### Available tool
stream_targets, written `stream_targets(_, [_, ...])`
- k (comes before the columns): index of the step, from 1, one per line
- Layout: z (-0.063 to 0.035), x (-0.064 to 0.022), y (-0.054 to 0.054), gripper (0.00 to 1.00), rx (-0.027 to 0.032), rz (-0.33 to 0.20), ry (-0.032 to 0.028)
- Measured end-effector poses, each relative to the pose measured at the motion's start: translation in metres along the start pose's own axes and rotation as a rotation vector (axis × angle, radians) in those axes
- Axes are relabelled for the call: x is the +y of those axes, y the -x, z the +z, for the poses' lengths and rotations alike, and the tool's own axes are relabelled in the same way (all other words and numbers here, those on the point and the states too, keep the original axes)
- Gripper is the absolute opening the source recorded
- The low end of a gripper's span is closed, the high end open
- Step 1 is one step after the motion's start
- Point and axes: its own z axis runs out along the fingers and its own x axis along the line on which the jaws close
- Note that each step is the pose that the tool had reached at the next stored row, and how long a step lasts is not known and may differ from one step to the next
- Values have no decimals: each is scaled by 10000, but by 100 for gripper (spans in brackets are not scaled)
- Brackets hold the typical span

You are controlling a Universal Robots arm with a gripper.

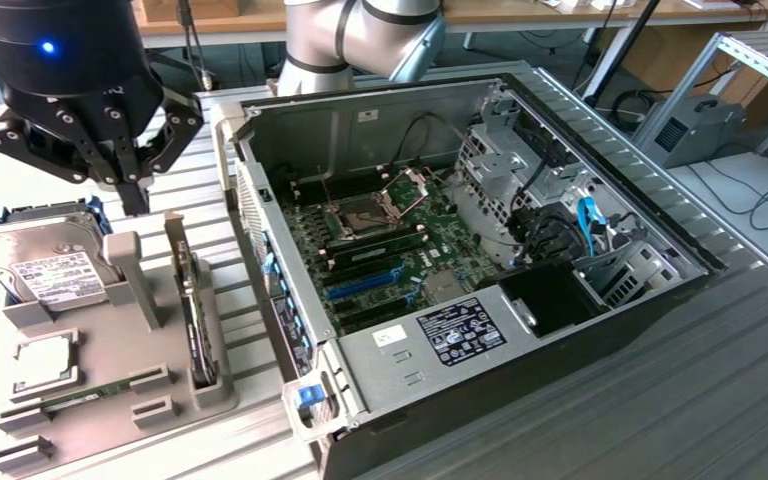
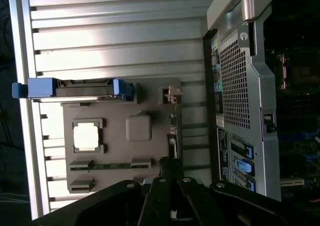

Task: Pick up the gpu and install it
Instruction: 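Reach for the gpu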

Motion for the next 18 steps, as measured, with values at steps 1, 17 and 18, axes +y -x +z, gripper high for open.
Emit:
stream_targets(1, [1,-6,2,11,0,0,1])
stream_targets(17, [17,-73,93,11,2,0,-3])
stream_targets(18, [18,-79,96,11,0,0,-2])
